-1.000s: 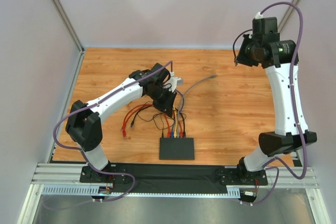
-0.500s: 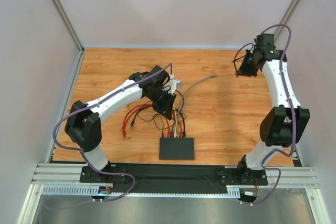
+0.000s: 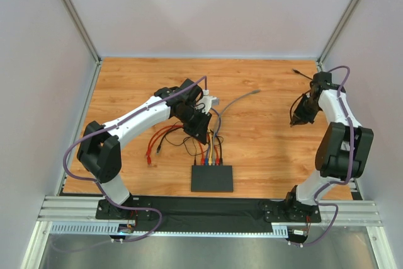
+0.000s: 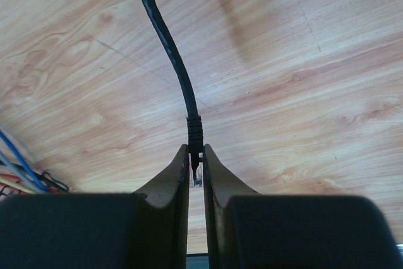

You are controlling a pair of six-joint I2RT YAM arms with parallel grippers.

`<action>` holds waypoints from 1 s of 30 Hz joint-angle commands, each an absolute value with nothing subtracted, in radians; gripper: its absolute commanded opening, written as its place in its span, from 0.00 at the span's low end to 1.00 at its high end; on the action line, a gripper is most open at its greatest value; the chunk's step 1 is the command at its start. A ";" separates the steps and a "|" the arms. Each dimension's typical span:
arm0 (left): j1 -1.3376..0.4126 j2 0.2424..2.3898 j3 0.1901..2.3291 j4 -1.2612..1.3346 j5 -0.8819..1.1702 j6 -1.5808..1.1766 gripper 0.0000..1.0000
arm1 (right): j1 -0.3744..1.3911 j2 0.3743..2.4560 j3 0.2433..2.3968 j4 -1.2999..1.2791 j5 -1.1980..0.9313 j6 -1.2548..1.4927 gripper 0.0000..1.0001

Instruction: Pull the plug from the switch port

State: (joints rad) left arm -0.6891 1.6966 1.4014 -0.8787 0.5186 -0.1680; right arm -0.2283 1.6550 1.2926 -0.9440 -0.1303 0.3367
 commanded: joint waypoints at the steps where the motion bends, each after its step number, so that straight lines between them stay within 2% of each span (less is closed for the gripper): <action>1: -0.684 1.667 1.405 -0.867 0.538 -0.141 0.27 | -0.226 1.733 1.289 -0.980 -0.049 0.301 0.00; 9: -0.686 1.703 1.431 -0.871 0.581 -0.146 0.26 | -0.227 1.838 1.236 -1.002 0.035 0.321 0.01; 11: -0.684 1.703 1.430 -0.874 0.580 -0.144 0.26 | -0.224 1.851 1.246 -0.996 0.051 0.322 0.05; 12: -0.686 1.703 1.428 -0.877 0.584 -0.144 0.27 | -0.219 1.855 1.250 -0.999 0.058 0.321 0.17; 14: -0.686 1.706 1.430 -0.884 0.589 -0.144 0.26 | -0.213 1.864 1.262 -1.008 0.078 0.327 0.31; 15: -0.684 1.707 1.430 -0.885 0.594 -0.146 0.27 | -0.207 1.862 1.264 -1.020 0.086 0.331 0.43; 18: -0.684 1.715 1.436 -0.888 0.606 -0.152 0.26 | -0.177 1.842 1.287 -1.058 0.138 0.336 0.55; 22: -0.684 1.738 1.445 -0.896 0.607 -0.152 0.26 | -0.091 1.735 1.310 -1.098 0.149 0.333 0.59; 25: -0.684 1.762 1.436 -0.891 0.618 -0.155 0.26 | 0.044 1.651 1.296 -1.094 0.086 0.325 0.60; 30: -0.684 1.795 1.381 -0.861 0.641 -0.178 0.25 | 0.260 1.571 1.214 -0.972 -0.207 0.307 0.59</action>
State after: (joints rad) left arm -0.6865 1.7824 1.3994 -0.8799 0.6029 -0.1696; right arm 0.1726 1.6192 1.2530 -1.0409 -0.0177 0.3222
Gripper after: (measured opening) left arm 0.252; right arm 0.593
